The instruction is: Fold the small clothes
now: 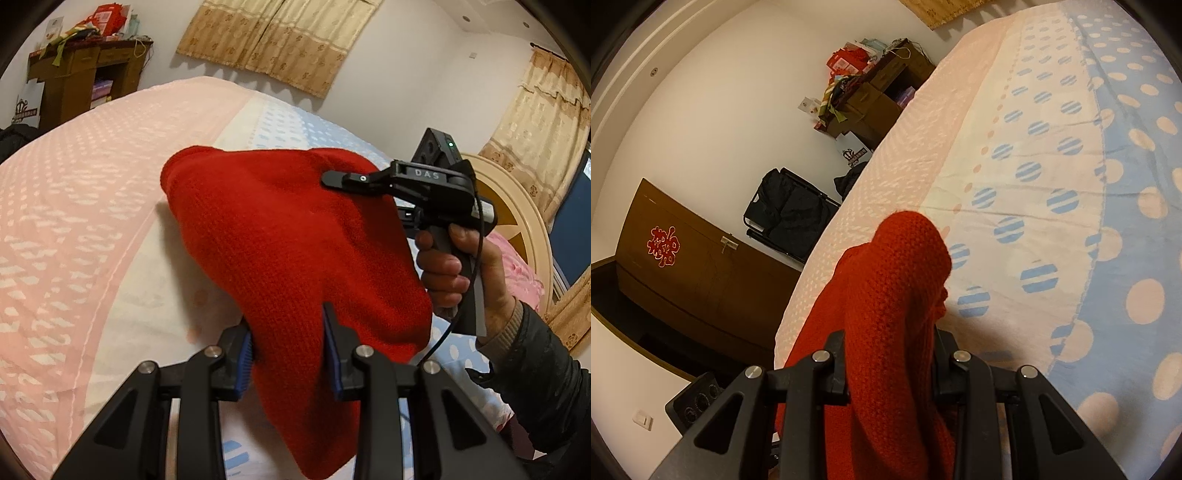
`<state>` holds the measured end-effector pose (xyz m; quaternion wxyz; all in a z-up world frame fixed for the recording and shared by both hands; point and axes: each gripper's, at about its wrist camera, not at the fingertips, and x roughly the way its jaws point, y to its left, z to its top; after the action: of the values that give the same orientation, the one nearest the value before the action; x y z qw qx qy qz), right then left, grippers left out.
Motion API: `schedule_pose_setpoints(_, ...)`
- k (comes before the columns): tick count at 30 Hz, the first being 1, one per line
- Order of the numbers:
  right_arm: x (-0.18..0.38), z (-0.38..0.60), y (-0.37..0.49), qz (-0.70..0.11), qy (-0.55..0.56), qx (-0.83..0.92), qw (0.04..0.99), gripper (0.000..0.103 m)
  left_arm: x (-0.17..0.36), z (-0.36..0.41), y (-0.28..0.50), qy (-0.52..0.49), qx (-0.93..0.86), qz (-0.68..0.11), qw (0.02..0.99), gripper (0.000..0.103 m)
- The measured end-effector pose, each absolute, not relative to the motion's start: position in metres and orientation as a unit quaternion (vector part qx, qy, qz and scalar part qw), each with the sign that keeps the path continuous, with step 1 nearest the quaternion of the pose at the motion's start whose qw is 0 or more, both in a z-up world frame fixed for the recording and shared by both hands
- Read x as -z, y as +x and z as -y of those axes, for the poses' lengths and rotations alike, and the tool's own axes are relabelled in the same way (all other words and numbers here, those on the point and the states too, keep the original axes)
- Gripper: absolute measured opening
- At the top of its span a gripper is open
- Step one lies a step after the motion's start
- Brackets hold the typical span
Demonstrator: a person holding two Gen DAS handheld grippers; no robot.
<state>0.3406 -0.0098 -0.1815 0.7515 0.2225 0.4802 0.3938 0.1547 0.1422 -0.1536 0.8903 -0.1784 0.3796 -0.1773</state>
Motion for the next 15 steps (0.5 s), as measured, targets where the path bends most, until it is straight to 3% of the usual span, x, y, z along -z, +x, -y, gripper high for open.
schedule_pose_setpoints(15, 0.201, -0.01, 0.35, -0.501, 0.181, -0.372, 0.76, 0.033, 0.175, -0.154, 0.151, -0.199, 0.173, -0.395, 0.88, 0.035)
